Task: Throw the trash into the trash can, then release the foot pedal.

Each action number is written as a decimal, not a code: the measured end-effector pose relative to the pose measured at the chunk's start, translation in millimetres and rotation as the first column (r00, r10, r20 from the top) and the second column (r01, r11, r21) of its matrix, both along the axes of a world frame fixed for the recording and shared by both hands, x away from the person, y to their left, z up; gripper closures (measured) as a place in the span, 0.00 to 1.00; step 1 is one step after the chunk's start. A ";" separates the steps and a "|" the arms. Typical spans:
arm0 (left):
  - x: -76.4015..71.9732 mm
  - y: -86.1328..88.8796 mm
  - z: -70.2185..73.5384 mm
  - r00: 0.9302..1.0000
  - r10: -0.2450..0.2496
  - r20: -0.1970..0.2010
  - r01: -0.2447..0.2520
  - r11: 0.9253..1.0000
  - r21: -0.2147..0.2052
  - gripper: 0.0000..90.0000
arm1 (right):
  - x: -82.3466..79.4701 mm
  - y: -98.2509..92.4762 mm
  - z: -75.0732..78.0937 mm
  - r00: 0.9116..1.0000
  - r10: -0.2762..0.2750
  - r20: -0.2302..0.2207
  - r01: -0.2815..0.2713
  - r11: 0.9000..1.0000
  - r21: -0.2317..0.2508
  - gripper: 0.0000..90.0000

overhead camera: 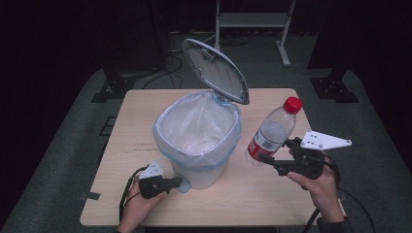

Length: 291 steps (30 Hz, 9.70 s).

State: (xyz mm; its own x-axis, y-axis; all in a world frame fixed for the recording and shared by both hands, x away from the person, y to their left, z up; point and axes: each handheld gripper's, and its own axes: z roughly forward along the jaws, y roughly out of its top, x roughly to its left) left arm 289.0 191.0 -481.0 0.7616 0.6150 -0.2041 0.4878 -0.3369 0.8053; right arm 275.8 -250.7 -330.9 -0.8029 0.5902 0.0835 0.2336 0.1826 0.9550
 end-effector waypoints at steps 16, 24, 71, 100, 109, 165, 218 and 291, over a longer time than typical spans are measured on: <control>0.1 0.1 -0.1 1.000 0.001 -0.002 -0.001 1.000 -0.003 0.98 | -3.5 -0.4 21.3 0.999 0.037 0.007 -0.038 0.997 0.068 0.34; 0.2 0.3 -0.1 1.000 0.001 -0.004 -0.001 1.000 -0.004 0.98 | -3.9 6.1 32.3 0.998 0.059 0.018 -0.061 0.994 0.087 0.34; -0.3 -0.3 -0.3 1.000 0.005 0.000 -0.005 1.000 -0.004 0.98 | 17.1 92.9 74.7 0.976 0.197 0.095 -0.210 0.965 0.159 0.34; -0.2 -0.1 -0.1 1.000 0.004 -0.002 -0.004 1.000 -0.002 0.98 | 26.4 132.9 51.3 0.977 0.192 0.093 -0.201 0.973 0.112 0.34; -0.3 -0.2 -0.1 1.000 0.005 -0.001 -0.005 1.000 -0.002 0.98 | 28.5 138.3 40.2 0.979 0.187 0.081 -0.195 0.976 0.094 0.34; -0.7 -0.8 -0.2 1.000 0.006 0.001 -0.006 1.000 0.000 0.98 | 29.7 120.5 45.7 0.988 0.146 0.049 -0.151 0.982 0.113 0.27; -24.0 8.4 22.7 0.997 0.019 0.076 -0.021 0.999 0.030 0.43 | 2.9 46.1 7.3 1.000 -0.016 0.018 0.015 0.999 0.031 0.27; -12.1 73.9 4.4 0.986 0.147 0.074 -0.162 0.954 0.253 0.02 | 2.3 -49.4 -135.4 0.912 -0.343 -0.224 0.257 0.906 -0.337 0.18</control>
State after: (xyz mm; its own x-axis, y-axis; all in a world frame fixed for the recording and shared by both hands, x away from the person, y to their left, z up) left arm 276.9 264.9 -476.6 0.6587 0.7522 0.0154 0.5084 -0.4601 0.7280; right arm 278.0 -300.0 -466.3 -0.5542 0.8304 0.0575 0.5641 0.3238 0.7596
